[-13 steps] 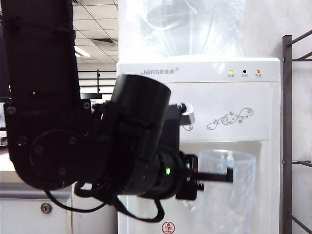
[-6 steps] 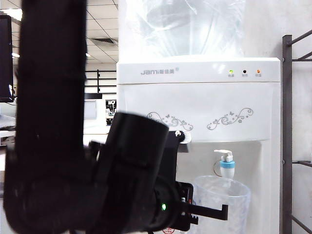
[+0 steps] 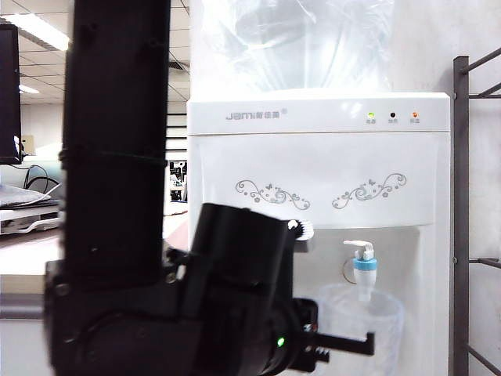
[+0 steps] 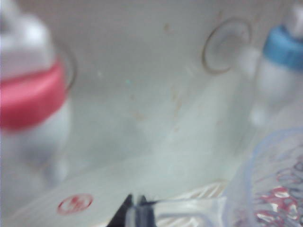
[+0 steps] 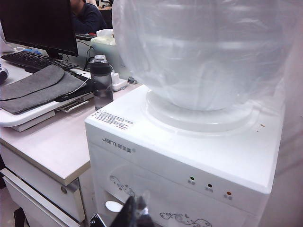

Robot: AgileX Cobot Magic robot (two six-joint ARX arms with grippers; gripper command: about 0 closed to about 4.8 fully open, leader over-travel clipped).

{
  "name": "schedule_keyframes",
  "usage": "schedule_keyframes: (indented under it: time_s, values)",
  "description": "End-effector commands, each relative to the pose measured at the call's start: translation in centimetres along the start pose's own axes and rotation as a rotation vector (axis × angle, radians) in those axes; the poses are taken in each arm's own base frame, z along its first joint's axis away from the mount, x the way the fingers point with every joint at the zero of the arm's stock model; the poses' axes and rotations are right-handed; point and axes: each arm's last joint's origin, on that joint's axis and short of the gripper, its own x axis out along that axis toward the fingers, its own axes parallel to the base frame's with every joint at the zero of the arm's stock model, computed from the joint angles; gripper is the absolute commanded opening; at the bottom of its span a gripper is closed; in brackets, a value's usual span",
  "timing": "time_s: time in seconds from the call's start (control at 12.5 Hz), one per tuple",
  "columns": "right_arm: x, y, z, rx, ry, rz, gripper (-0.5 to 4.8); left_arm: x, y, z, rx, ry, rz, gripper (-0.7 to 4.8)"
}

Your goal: Pick up the plastic mug from the left desk, go to the cold water outlet of the water dispenser, press the vertical switch to get some water, then put the mug back on the desk.

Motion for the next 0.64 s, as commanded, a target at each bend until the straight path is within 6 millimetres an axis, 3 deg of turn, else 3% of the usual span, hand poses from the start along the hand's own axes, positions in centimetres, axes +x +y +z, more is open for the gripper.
schedule_keyframes:
  time_s: [0.08,0.64]
  values:
    - [-0.04,0.00,0.21,0.008,-0.012,0.002,-0.01,0.67,-0.48,0.23,-0.003,0.019,-0.001,-0.05]
    - [-0.04,0.00,0.21,0.008,-0.012,0.002,-0.01,1.03,-0.64,-0.31,-0.013,0.093,0.006,-0.05]
